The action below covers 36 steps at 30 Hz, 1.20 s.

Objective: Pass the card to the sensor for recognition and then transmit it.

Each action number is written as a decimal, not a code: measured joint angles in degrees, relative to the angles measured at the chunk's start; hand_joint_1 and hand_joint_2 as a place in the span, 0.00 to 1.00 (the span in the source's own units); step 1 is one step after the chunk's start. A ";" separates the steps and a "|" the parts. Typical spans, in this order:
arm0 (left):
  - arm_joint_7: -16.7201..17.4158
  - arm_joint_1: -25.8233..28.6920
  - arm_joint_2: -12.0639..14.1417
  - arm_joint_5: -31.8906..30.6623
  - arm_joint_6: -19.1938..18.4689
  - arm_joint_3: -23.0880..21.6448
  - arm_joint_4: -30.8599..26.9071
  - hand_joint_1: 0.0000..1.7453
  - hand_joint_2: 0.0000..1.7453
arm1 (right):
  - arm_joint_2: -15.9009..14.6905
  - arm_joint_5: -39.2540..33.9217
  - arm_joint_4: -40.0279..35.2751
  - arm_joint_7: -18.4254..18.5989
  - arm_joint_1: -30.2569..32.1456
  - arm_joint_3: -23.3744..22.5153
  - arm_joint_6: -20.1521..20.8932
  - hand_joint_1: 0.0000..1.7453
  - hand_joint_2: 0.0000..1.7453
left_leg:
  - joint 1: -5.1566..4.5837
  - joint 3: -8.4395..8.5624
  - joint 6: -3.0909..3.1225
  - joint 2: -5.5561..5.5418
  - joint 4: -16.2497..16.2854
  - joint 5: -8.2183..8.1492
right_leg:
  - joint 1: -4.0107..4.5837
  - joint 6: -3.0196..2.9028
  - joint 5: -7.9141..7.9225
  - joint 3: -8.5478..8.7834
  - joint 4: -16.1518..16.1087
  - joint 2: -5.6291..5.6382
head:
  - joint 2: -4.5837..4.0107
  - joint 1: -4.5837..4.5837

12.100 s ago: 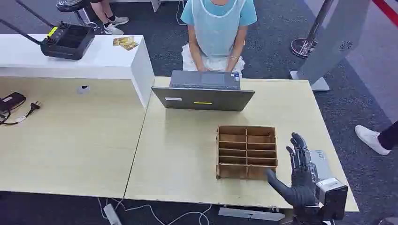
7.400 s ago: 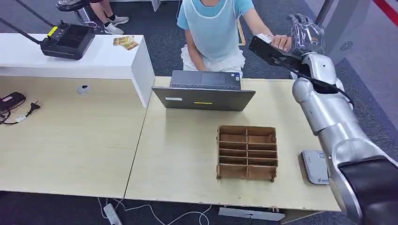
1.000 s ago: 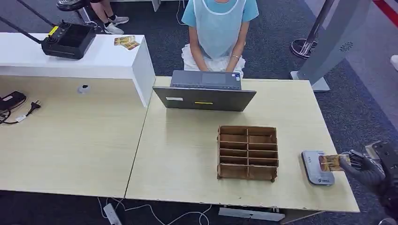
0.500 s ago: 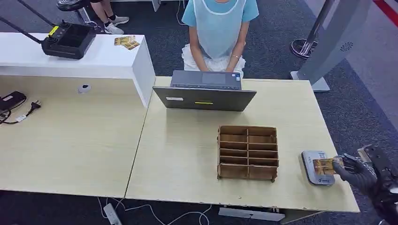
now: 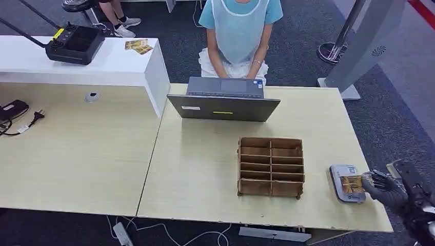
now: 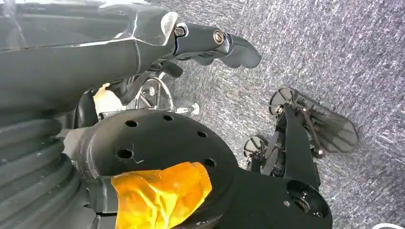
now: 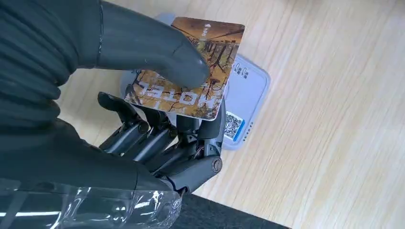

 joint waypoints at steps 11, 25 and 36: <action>0.33 0.00 0.00 0.07 0.00 0.00 0.00 0.00 1.00 | -0.02 0.04 0.72 -0.20 -0.24 -0.24 -1.46 1.00 1.00 | 0.00 0.00 0.00 0.00 0.00 0.00 | 0.00 0.00 0.00 0.00 0.00 0.00 | 0.00 -0.02; 0.42 0.00 0.00 -0.20 0.04 0.00 0.00 0.00 1.00 | 0.50 2.16 2.91 -0.13 -0.97 -1.03 -2.03 1.00 1.00 | 0.00 0.00 0.00 0.00 0.00 0.00 | 0.00 0.00 0.00 0.00 0.00 0.00 | 0.00 0.00; 0.39 -0.01 0.00 -0.11 0.04 0.00 0.09 0.00 1.00 | 1.14 3.89 4.33 0.04 -1.84 -0.98 -2.51 1.00 1.00 | 0.00 0.00 0.00 0.00 0.00 0.00 | 0.00 0.00 0.00 0.00 0.00 0.00 | 0.00 0.00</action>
